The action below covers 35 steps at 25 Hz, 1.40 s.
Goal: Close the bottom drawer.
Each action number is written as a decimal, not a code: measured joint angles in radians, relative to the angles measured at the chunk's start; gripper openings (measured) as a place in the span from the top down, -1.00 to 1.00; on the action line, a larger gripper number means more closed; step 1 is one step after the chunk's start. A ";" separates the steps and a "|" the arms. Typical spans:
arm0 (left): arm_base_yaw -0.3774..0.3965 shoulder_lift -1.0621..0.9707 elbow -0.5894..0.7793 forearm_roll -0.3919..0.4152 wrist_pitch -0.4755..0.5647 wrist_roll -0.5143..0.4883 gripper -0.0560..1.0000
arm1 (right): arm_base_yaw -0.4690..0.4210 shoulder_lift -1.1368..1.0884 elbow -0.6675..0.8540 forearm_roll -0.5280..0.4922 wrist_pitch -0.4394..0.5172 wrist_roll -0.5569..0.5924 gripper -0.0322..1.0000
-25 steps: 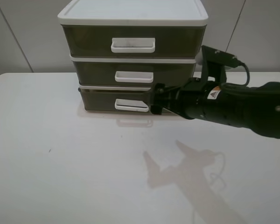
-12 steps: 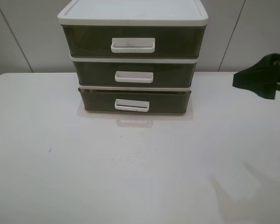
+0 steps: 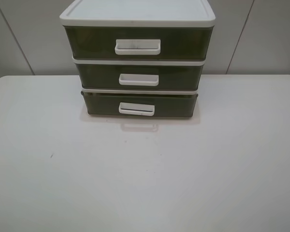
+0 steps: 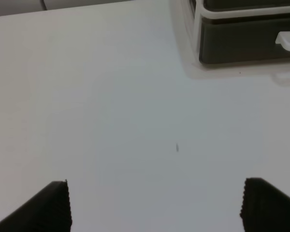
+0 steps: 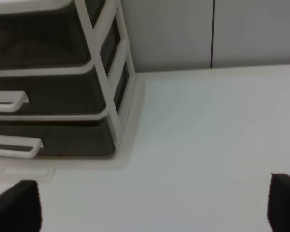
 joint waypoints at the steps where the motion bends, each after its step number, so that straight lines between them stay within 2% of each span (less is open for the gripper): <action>1: 0.000 0.000 0.000 0.000 0.000 0.000 -0.47 | 0.000 -0.035 0.000 0.000 0.004 0.000 -0.65; 8: 0.000 0.000 0.000 0.000 0.000 0.000 -0.47 | 0.000 -0.176 0.000 0.000 0.025 0.000 -0.65; 13: 0.000 0.000 0.000 0.000 0.000 0.000 -0.47 | 0.000 -0.197 0.000 -0.011 0.149 0.000 -0.65; 16: 0.000 0.000 0.000 0.000 0.000 0.000 -0.47 | 0.000 -0.244 0.023 -0.025 0.183 0.000 -0.65; 19: 0.000 0.000 0.000 0.000 0.000 0.000 -0.47 | 0.000 -0.257 0.079 -0.025 0.188 0.001 -0.65; 24: 0.000 0.000 0.000 0.000 0.000 0.000 -0.47 | 0.000 -0.257 0.097 -0.025 0.128 0.003 -0.65; 27: 0.000 0.000 0.000 0.000 0.000 0.000 -0.47 | -0.004 -0.257 0.118 -0.026 0.130 0.003 -0.65; 35: 0.000 0.000 0.000 0.000 0.000 0.000 -0.47 | -0.090 -0.257 0.118 -0.029 0.130 0.003 -0.65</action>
